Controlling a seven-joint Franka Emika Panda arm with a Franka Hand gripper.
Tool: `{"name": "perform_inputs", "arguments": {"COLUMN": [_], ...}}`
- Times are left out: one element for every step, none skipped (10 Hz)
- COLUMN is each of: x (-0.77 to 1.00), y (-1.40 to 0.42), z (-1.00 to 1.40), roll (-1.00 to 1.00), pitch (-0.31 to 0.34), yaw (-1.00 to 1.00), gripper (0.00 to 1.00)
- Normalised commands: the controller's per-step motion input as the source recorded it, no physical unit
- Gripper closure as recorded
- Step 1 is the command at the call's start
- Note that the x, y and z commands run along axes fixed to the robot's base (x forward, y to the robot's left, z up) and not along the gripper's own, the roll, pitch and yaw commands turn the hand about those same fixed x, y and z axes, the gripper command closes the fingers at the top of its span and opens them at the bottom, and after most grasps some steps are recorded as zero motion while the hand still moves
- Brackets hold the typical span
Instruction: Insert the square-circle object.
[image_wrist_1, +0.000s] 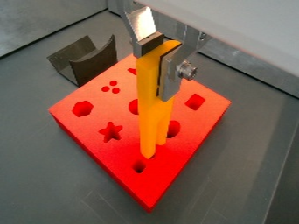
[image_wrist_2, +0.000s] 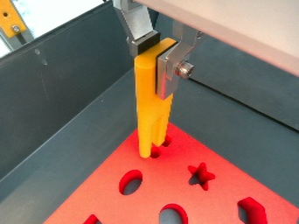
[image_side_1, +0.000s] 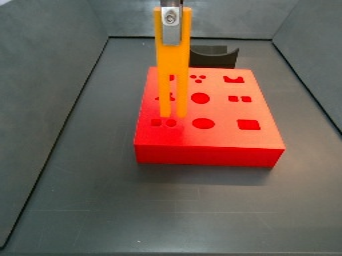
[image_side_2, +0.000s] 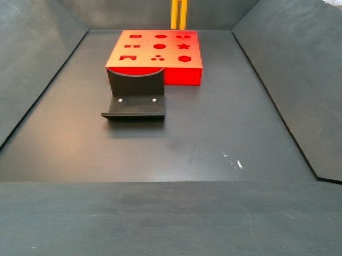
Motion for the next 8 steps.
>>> {"name": "perform_inputs", "arguments": {"x": [0.0, 0.0, 0.0, 0.0, 0.0, -0.01, -0.03, -0.01], "y": [-0.07, -0.03, 0.0, 0.0, 0.0, 0.0, 0.0, 0.0], "z": [-0.15, -0.19, -0.16, -0.13, -0.16, -0.15, -0.14, -0.13], "roll": [0.0, 0.0, 0.03, 0.08, 0.09, 0.06, 0.03, 0.01], "pitch": [0.0, -0.011, 0.0, 0.009, 0.0, 0.0, 0.0, 0.0], "yaw": [0.0, 0.0, 0.0, 0.0, -0.02, -0.02, -0.01, 0.0], "gripper": [1.0, 1.0, 1.0, 1.0, 1.0, 1.0, 1.0, 1.0]}}
